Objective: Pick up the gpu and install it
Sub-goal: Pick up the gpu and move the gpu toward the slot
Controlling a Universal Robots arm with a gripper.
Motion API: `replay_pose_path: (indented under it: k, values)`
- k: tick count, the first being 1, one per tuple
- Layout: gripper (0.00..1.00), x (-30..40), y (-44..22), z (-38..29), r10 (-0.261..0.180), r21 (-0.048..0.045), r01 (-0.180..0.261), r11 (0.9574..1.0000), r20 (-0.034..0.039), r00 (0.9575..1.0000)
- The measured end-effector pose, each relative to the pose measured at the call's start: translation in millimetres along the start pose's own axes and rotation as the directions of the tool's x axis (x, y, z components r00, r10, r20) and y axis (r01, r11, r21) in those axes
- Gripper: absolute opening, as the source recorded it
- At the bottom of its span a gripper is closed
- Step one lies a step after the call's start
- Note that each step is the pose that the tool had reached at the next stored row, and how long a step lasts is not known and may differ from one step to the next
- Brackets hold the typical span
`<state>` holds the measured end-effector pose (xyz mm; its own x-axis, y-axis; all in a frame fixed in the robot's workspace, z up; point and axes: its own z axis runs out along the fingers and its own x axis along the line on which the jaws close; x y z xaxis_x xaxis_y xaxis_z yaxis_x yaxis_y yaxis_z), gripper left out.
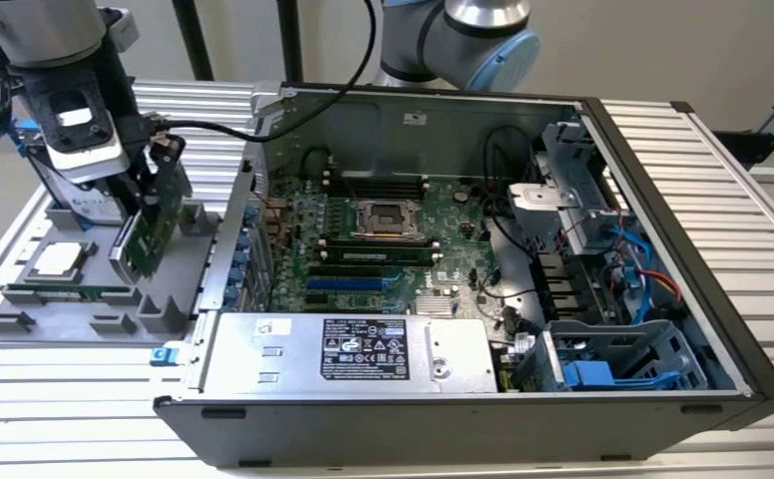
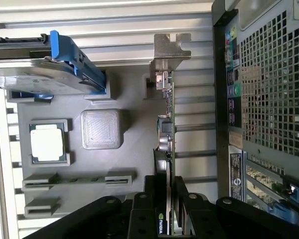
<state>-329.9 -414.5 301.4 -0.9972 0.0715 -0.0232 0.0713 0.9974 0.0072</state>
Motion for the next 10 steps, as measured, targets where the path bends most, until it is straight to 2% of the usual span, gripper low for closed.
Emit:
replay_pose_path:
  k: [10]
  values:
    - [0.00,-0.3,0.0,-10.5,0.000,0.0000,0.000,1.0000,-0.0001,1.0000]
